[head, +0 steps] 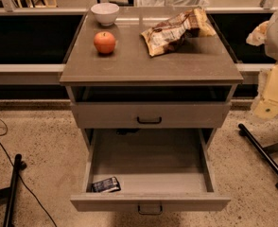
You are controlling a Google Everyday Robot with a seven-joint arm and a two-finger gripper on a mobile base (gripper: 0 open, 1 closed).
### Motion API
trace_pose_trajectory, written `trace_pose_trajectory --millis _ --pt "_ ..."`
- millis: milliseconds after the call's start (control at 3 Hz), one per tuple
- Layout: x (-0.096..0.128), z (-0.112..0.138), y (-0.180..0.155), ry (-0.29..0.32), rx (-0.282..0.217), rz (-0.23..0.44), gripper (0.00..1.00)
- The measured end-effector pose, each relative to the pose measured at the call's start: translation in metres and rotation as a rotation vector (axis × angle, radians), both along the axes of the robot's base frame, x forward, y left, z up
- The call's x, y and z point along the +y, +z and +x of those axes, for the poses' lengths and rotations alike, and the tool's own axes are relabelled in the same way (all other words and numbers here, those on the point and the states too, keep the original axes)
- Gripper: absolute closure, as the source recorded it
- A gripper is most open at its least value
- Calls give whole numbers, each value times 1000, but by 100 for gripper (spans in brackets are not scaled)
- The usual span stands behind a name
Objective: Pick rxbar blueberry from middle drawer and place on counter
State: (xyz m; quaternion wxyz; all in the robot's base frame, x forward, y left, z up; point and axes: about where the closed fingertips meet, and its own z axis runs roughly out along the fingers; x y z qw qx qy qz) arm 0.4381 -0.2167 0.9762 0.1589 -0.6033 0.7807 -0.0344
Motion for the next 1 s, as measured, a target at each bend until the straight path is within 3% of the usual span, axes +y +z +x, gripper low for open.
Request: trace_pose_trajectory --millis 333,667,1000 --pt "0 0 0 0 0 0 0" --pt "12 16 -50 34 94 48 0" --pt "48 10 -128 85 170 165 0"
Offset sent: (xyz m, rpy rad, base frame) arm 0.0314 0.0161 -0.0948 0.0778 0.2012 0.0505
